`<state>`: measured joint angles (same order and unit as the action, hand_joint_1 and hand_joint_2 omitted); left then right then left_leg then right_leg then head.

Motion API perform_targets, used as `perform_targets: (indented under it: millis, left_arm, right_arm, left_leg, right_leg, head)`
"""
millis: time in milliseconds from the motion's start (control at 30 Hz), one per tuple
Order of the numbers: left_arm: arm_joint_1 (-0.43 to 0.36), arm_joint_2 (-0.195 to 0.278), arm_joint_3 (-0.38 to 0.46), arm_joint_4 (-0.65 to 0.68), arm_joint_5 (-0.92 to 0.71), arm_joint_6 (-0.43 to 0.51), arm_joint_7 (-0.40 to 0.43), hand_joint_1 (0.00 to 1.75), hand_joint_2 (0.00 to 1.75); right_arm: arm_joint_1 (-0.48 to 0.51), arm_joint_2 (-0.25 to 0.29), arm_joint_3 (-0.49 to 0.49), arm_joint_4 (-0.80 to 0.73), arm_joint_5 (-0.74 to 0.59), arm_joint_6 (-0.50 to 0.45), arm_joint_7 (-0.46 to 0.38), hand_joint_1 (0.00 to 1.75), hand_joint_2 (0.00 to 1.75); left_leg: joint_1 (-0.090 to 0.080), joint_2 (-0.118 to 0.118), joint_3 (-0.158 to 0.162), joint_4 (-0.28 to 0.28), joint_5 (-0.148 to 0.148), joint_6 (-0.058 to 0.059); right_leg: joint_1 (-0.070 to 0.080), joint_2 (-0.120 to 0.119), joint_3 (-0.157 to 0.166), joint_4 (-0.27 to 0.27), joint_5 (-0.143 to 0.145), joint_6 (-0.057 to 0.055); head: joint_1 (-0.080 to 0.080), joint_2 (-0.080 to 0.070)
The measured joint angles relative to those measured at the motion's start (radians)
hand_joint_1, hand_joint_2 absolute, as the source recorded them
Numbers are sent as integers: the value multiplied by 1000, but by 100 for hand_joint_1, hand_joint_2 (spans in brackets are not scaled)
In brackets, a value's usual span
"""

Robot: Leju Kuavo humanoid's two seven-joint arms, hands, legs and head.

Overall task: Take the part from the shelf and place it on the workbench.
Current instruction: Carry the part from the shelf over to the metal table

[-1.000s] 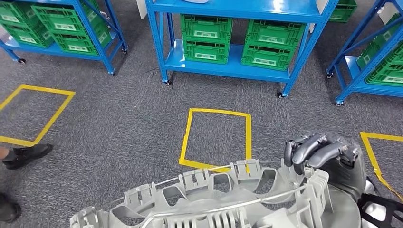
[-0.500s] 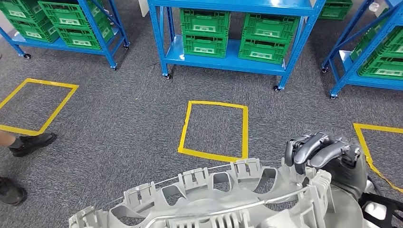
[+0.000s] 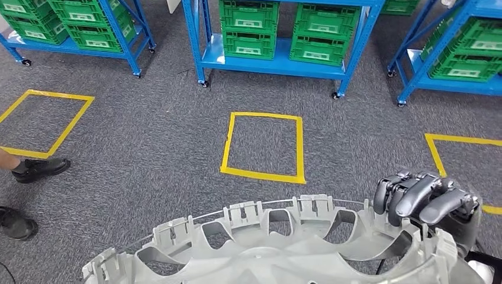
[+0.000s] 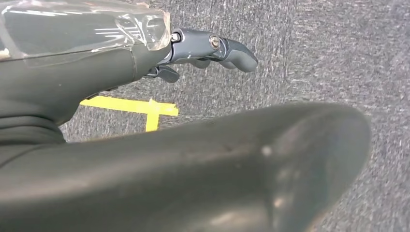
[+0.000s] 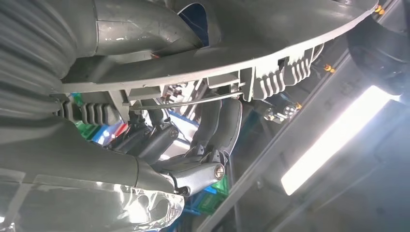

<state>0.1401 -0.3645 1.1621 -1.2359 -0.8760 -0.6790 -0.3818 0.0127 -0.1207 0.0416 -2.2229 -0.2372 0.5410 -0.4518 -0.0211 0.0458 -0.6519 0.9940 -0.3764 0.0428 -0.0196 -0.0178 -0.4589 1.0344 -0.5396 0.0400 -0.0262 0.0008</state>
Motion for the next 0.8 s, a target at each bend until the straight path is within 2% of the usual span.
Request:
perform_targets:
  millis: [33, 67, 100, 133, 167, 200, 233, 267, 300, 333, 367, 400, 433, 467, 500, 533, 567, 600, 633, 667, 700, 767, 800]
  left_arm:
    - [-3, 0, 6, 1, -4, -1, -4, 0, 0]
    - [-4, 0, 11, 1, -8, -1, -7, 0, 0]
    - [-6, 0, 16, 1, -10, -1, -9, 0, 0]
    - [-7, 0, 20, 1, -13, -2, -11, 0, 0]
    - [-7, 0, 24, 1, -16, -3, -12, 0, 0]
    - [-7, 0, 29, 1, -18, -5, -14, 0, 0]
    - [-8, 0, 33, 2, -21, -7, -16, 0, 0]
    - [-10, 0, 37, 2, -24, -9, -18, 0, 0]
    - [-12, 0, 41, 3, -29, -10, -22, 0, 0]
    - [-14, 1, 44, 4, -34, -10, -25, 0, 0]
    - [-18, 1, 46, 5, -40, -11, -29, 0, 0]
    - [-21, 1, 47, 7, -46, -11, -33, 0, 0]
    - [-25, 1, 49, 8, -52, -11, -36, 0, 0]
    - [-29, 1, 52, 8, -56, -11, -39, 0, 0]
    - [-33, 1, 56, 9, -60, -12, -42, 0, 0]
    - [-36, 1, 61, 9, -63, -12, -45, 0, 0]
    - [-38, 1, 66, 10, -66, -12, -47, 0, 0]
    - [-39, 1, 71, 10, -68, -12, -49, 0, 0]
    - [-41, 0, 76, 11, -69, -12, -50, 0, 0]
    - [-42, 0, 81, 12, -70, -12, -50, 0, 0]
    - [-44, 0, 86, 13, -69, -13, -51, 0, 0]
    - [-48, 1, 95, 16, -68, -13, -50, 0, 0]
    - [-48, 0, 99, 18, -68, -13, -49, 0, 0]
  right_arm:
    - [-1, 1, -2, -1, 2, 0, -1, 175, 175]
    - [0, 2, -3, -1, 5, 0, -2, 175, 175]
    - [1, 3, -5, -1, 6, 1, -4, 175, 175]
    - [2, 4, -6, -1, 6, 1, -5, 175, 175]
    - [2, 5, -7, -1, 6, 1, -5, 175, 175]
    - [2, 6, -8, -1, 5, 2, -4, 175, 175]
    - [1, 8, -8, -1, 4, 2, -2, 175, 175]
    - [1, 10, -8, -1, 2, 2, 1, 175, 175]
    - [1, 13, -8, -1, 2, 1, 7, 175, 175]
    - [1, 16, -9, -1, 2, 0, 14, 175, 175]
    - [1, 19, -9, -1, 4, -2, 20, 175, 175]
    - [0, 22, -10, -1, 7, -3, 25, 175, 175]
    - [-1, 24, -11, -2, 10, -4, 28, 175, 175]
    - [-2, 25, -11, -4, 11, -3, 29, 175, 175]
    - [-4, 26, -12, -5, 12, -3, 30, 175, 175]
    - [-7, 27, -13, -6, 12, -2, 30, 175, 175]
    - [-9, 27, -13, -6, 11, -1, 30, 175, 175]
    - [-11, 27, -13, -6, 10, 1, 30, 175, 175]
    - [-13, 28, -13, -6, 11, 2, 30, 175, 175]
    - [-15, 28, -13, -5, 13, 2, 30, 175, 175]
    - [-18, 27, -12, -3, 18, 3, 30, 175, 175]
    - [-24, 27, -10, 1, 33, 4, 33, 175, 175]
    - [-26, 26, -8, 3, 42, 5, 35, 175, 175]
  left_leg:
    - [0, 2, -8, 7, 9, -5]
    - [1, 5, -13, 10, 19, -10]
    - [4, 5, -17, 10, 27, -15]
    - [7, -1, -23, 16, 17, -22]
    - [11, -11, -31, 36, -14, -30]
    - [16, -21, -41, 75, -65, -39]
    - [21, -31, -51, 131, -125, -48]
    - [25, -36, -60, 197, -172, -55]
    - [29, -37, -63, 255, -195, -60]
    - [31, -37, -57, 291, -192, -62]
    - [34, -37, -35, 296, -169, -63]
    - [37, -38, 5, 265, -142, -62]
    - [38, -41, 63, 201, -128, -59]
    - [38, -45, 131, 116, -134, -55]
    - [35, -48, 183, 42, -151, -50]
    - [31, -50, 216, -10, -168, -43]
    - [26, -49, 227, -38, -177, -36]
    - [24, -47, 221, -43, -170, -28]
    - [22, -45, 215, -46, -159, -19]
    - [22, -44, 207, -49, -148, -10]
    - [21, -44, 197, -52, -135, -2]
    - [16, -48, 169, -50, -114, 9]
    - [12, -52, 156, -48, -104, 11]
  right_leg:
    - [4, 0, 28, -49, -22, -9]
    - [6, 0, 31, -70, -30, -17]
    - [5, 0, 20, -66, -24, -24]
    - [4, -1, 10, -65, -13, -32]
    - [1, -2, -2, -64, -1, -40]
    - [-1, -2, -16, -64, 14, -45]
    - [-1, -2, -31, -63, 28, -48]
    - [-1, -2, -46, -62, 42, -49]
    - [-1, -1, -62, -60, 55, -48]
    - [-1, 0, -79, -57, 68, -46]
    - [-1, 0, -96, -54, 81, -43]
    - [-1, 1, -113, -51, 93, -39]
    - [-1, 3, -127, -49, 104, -36]
    - [0, 3, -138, -48, 113, -31]
    - [1, 4, -143, -49, 123, -25]
    - [1, 3, -146, -51, 133, -19]
    - [0, 3, -148, -54, 143, -12]
    - [-2, 2, -149, -57, 152, -5]
    - [-5, 3, -155, -52, 151, -2]
    - [-6, 5, -167, -33, 137, -3]
    - [-6, 6, -188, 11, 107, -9]
    - [-5, 8, -242, 155, 23, -24]
    - [-4, 8, -259, 219, -9, -26]
  head:
    - [0, 0]
    - [-1, 0]
    - [0, 0]
    - [1, 0]
    - [0, 0]
    - [0, 0]
    - [-1, 0]
    - [-1, 0]
    - [-1, 0]
    - [-1, 0]
    - [-1, 0]
    - [-2, 0]
    - [-2, 0]
    - [-2, 0]
    - [-1, 0]
    - [-1, 0]
    - [0, 0]
    - [0, 0]
    - [-1, 0]
    - [0, 0]
    - [2, 0]
    - [4, 0]
    - [4, 0]
